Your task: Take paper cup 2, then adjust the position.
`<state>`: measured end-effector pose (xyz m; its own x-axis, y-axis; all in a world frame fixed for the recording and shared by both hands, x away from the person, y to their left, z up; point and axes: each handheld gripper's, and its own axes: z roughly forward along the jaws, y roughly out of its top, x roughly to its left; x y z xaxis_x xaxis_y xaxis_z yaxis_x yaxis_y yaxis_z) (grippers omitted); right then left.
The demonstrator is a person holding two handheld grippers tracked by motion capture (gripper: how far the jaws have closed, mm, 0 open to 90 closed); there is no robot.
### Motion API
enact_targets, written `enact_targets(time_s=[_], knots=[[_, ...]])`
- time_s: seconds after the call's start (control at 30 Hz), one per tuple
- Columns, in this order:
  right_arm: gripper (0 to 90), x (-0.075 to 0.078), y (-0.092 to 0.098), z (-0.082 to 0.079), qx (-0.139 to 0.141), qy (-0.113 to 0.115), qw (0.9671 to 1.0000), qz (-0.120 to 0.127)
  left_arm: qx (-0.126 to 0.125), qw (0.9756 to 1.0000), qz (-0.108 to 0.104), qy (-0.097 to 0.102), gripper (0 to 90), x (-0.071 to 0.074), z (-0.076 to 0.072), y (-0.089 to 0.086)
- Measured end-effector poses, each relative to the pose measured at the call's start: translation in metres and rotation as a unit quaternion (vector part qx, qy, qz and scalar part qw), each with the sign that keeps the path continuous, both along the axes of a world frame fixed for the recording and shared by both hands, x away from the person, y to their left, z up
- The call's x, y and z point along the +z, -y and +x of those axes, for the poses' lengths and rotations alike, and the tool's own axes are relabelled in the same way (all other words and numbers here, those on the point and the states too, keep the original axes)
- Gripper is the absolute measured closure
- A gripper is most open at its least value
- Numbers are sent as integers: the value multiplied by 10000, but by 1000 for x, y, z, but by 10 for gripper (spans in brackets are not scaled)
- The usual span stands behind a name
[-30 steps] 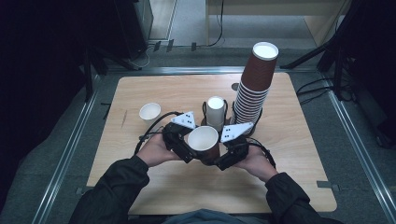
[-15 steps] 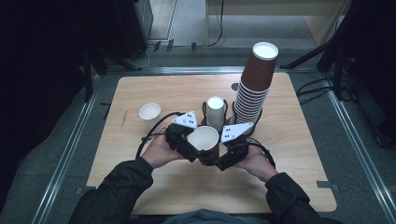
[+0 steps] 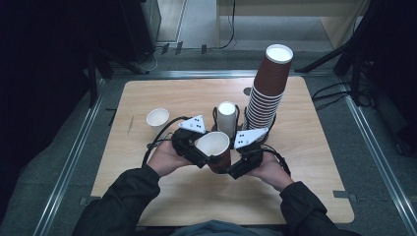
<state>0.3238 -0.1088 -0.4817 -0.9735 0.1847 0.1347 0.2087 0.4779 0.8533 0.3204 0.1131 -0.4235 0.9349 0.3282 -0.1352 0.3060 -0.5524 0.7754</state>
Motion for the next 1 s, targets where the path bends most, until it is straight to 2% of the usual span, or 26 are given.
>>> enact_targets(time_s=[0.13, 0.27, 0.33, 0.5, 0.53, 0.57, 0.73, 0.9, 1.0], knots=[[140, -1, 2, 2, -83, -120, 9999, -55, 60, 10000, -22, 16, 97, 1, 1, -4], [140, -2, 5, 3, -133, -95, 9998, -151, 142, 9999, 51, 51, 97, 4, 2, -10], [140, -2, 7, 2, -135, -157, 9997, -152, 179, 9998, 47, 33, 97, 4, 3, -12], [140, -1, 9, 0, -129, -24, 9997, -229, 288, 9994, 152, 76, 97, 5, 5, -18], [141, -1, 10, -1, -174, -47, 9994, -296, 312, 9993, 188, 84, 96, 5, 6, -20], [142, -1, 11, -1, -226, 36, 9992, -338, 338, 9991, 219, 103, 96, 4, 6, -21], [146, -4, 14, -5, -571, 143, 9960, -666, 459, 9984, 324, 93, 96, 4, 8, -29], [145, 3, 22, -8, -669, 200, 9962, -521, 517, 9980, 344, 75, 96, 3, 8, -36], [145, 7, 28, -7, -949, 110, 9942, -499, 522, 9979, 371, 86, 95, 3, 8, -39]])
